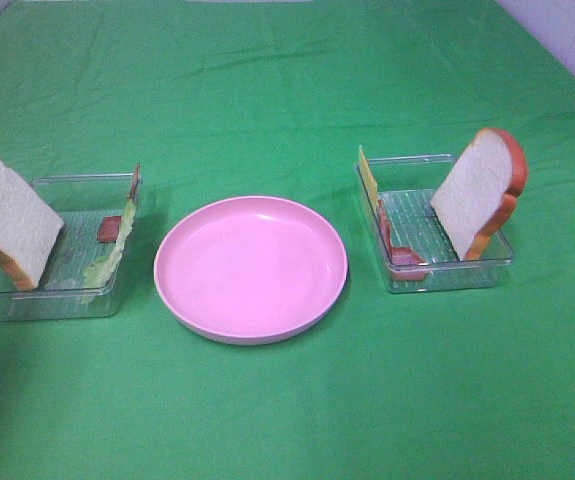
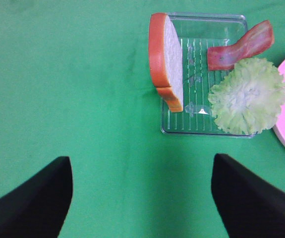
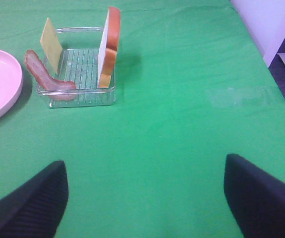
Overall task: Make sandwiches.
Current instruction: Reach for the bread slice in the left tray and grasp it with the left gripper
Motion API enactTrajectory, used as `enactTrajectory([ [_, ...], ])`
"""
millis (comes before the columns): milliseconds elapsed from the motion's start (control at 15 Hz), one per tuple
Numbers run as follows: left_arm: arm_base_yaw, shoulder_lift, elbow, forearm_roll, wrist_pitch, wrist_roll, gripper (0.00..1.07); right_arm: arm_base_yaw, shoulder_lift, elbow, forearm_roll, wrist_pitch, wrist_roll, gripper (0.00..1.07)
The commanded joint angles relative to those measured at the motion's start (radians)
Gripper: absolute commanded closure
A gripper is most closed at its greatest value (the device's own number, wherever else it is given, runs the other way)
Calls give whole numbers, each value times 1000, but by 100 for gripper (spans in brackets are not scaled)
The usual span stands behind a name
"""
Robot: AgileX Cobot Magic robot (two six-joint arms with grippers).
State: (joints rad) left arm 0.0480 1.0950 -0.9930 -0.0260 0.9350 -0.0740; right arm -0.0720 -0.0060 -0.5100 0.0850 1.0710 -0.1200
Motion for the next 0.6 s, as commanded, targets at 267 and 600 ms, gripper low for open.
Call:
enactTrajectory([
  [267,0,444,-335,12,162,31,28,-3,-11,4,-1,-11,-16,27],
  [600,0,713,-413,-82,92,66,28,-3,-11,4,-1,-11,-16,27],
])
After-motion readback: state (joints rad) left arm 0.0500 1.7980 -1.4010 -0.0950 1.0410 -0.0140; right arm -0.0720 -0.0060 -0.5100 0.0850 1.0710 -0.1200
